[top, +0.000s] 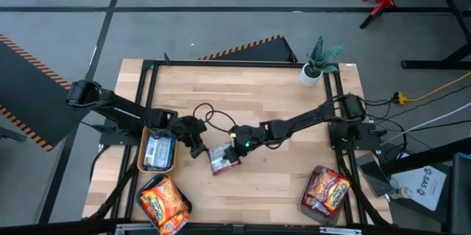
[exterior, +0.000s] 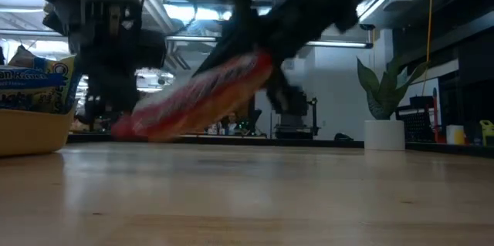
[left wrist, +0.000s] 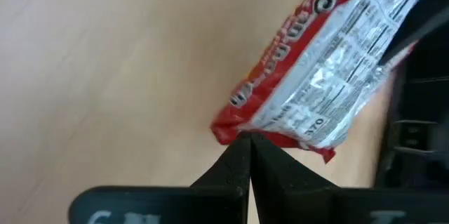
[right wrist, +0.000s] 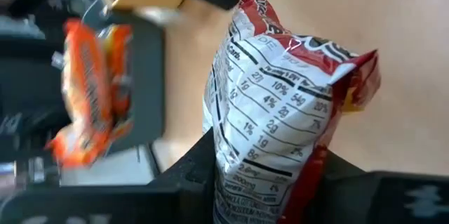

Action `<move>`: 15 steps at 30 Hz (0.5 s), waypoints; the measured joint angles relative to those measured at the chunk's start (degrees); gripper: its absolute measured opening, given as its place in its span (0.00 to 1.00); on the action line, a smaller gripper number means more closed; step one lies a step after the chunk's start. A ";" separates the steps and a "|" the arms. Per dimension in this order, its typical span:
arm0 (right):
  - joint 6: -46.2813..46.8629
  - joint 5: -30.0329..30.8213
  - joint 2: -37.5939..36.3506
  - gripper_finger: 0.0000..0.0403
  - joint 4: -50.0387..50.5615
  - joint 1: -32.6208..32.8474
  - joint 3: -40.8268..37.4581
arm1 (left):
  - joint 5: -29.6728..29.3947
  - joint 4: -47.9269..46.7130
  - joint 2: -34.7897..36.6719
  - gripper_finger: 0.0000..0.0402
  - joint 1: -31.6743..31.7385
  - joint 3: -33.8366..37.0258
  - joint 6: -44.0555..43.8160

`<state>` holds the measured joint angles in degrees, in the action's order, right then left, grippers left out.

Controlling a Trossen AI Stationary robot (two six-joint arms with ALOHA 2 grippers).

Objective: Sort Maruchan noodles
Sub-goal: Put the red noodle pack into the black bin

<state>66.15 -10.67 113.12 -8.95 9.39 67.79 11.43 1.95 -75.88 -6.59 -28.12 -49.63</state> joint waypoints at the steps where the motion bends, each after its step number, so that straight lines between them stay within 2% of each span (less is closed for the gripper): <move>1: -0.62 -0.87 -1.44 0.23 2.17 0.22 0.05 | 0.01 0.55 1.07 0.00 0.00 0.02 -0.24; 9: -1.12 -0.18 -17.35 0.23 28.35 5.05 0.04 | -0.59 0.69 9.62 0.00 0.00 -0.07 -1.27; 15: 11.23 5.80 -31.42 0.23 45.94 15.76 0.06 | -3.95 0.64 13.52 0.00 0.00 -0.07 -1.29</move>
<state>77.37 -4.87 81.70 36.99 25.15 67.85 7.48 2.60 -62.36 -6.59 -28.18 -50.92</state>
